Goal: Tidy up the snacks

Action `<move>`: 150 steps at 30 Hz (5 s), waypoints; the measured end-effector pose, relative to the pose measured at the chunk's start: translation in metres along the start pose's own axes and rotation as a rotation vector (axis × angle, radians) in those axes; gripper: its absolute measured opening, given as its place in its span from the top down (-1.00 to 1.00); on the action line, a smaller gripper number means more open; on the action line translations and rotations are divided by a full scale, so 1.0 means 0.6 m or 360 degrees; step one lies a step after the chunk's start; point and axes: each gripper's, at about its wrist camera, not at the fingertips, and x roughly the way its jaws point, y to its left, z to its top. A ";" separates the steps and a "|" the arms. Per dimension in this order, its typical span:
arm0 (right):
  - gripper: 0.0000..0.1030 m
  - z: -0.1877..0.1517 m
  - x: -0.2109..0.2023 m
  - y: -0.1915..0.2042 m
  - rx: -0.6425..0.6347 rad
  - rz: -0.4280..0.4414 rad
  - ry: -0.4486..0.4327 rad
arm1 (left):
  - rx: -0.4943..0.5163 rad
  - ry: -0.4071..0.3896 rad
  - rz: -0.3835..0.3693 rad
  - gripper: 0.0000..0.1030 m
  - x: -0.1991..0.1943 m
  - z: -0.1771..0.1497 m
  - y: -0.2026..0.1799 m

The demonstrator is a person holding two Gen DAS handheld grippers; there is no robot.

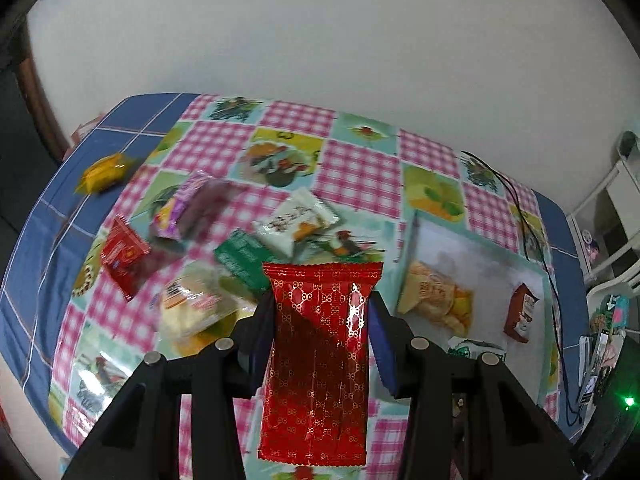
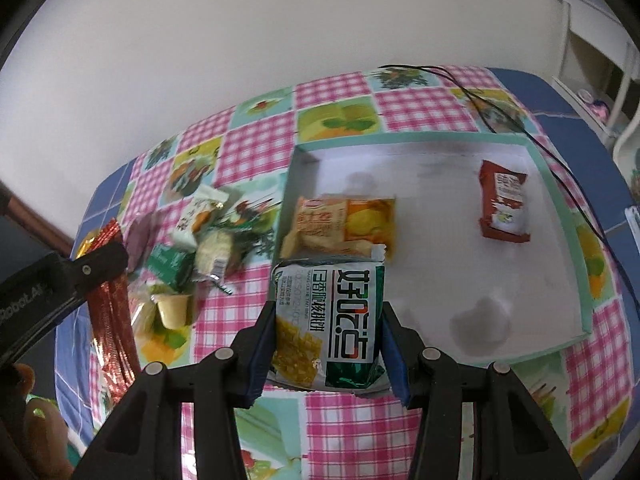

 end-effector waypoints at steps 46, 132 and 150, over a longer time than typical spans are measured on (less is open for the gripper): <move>0.00 0.005 0.033 -0.226 0.0372 -0.0243 0.0024 | 0.0416 0.0091 -0.0241 0.09 0.129 -0.081 -0.230; -1.00 -0.004 0.054 -0.125 0.0000 -0.0231 -0.0033 | 0.0154 0.0220 0.0361 -0.86 0.143 -0.056 -0.034; -1.00 0.019 0.036 0.011 0.0016 -0.0043 -0.0179 | 0.0002 0.0114 0.0429 -0.86 0.105 0.012 0.140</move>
